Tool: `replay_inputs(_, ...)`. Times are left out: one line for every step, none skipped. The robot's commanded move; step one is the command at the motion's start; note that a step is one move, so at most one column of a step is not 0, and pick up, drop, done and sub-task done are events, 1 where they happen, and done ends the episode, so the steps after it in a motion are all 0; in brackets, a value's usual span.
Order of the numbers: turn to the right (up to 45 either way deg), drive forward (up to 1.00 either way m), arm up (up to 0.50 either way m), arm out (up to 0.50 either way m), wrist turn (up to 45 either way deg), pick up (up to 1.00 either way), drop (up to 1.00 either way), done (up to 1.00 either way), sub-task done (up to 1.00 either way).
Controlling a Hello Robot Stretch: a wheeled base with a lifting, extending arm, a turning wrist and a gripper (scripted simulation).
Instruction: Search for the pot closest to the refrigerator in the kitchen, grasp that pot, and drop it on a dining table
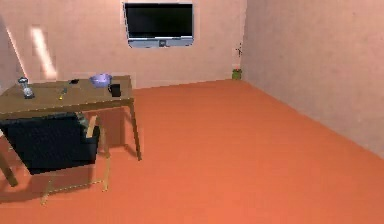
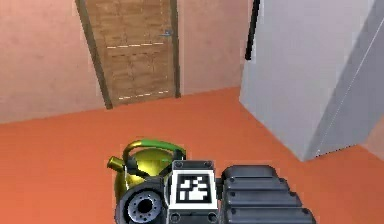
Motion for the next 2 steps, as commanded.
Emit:
replay_inputs(0.0, 1.0, 0.0, 0.0, 0.0, 0.0, 0.0, 0.0, 0.0)
replay_inputs(0.0, 0.65, 0.0, 0.0, 0.0, 0.0, 0.0, 0.0, 0.0)
